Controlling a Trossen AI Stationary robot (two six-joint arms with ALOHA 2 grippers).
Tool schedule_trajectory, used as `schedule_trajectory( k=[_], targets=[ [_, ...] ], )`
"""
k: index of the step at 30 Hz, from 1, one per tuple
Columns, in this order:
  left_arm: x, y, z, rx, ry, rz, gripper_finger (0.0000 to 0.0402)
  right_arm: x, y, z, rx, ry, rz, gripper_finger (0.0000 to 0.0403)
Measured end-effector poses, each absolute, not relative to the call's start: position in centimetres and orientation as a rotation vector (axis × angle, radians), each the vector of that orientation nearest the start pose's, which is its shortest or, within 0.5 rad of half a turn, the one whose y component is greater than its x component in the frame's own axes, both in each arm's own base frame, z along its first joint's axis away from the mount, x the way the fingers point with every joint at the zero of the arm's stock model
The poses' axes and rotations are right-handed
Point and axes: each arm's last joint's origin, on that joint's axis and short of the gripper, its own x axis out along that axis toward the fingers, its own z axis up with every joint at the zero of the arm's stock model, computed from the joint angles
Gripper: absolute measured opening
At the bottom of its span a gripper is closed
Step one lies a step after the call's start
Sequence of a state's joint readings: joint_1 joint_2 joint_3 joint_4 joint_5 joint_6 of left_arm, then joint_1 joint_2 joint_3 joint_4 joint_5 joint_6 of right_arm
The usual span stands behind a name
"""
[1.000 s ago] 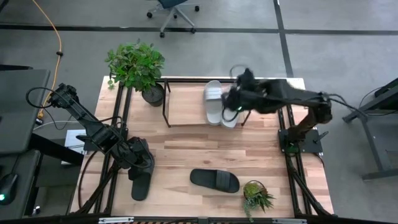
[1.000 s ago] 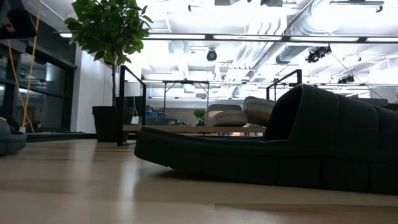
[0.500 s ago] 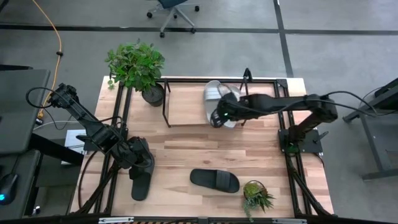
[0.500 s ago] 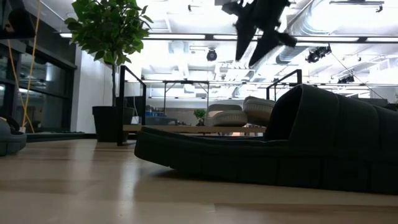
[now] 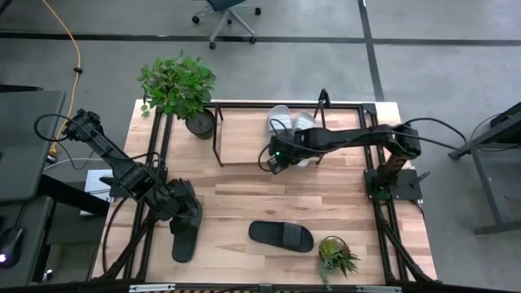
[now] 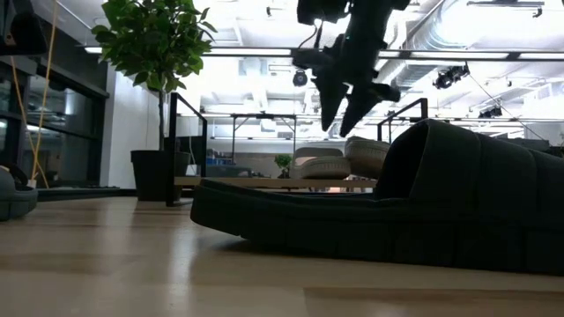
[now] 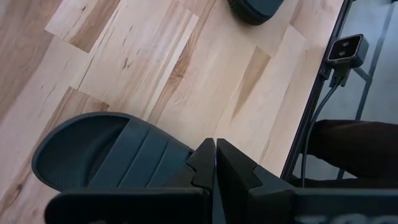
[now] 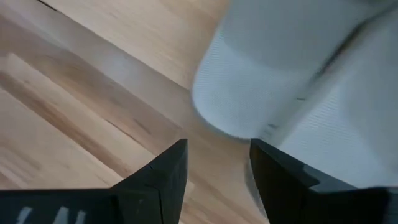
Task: Pick and place slides into the shelf
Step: Adjust the slippers on the shelf
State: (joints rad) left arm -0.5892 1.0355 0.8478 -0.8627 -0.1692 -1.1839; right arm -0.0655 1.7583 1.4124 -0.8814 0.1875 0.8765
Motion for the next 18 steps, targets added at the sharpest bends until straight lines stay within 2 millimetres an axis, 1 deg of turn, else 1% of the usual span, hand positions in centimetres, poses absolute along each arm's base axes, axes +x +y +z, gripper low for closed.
schedule_trajectory(
  k=[3, 7, 18],
  targets=[
    [15.7, -9.9, 26.0, -0.681, 1.043, 0.236, 0.0005, 35.7, -2.8, 24.2, 0.691, 1.022, -0.716, 0.0164],
    [15.7, -9.9, 26.0, -0.681, 1.043, 0.236, 0.0005, 35.7, -2.7, 24.3, 0.703, 1.017, -0.713, 0.0164],
    [15.7, -9.9, 26.0, -0.679, 1.044, 0.236, 0.0005, 34.4, -2.6, 23.9, 0.707, 1.152, -0.777, 0.0164]
  ],
)
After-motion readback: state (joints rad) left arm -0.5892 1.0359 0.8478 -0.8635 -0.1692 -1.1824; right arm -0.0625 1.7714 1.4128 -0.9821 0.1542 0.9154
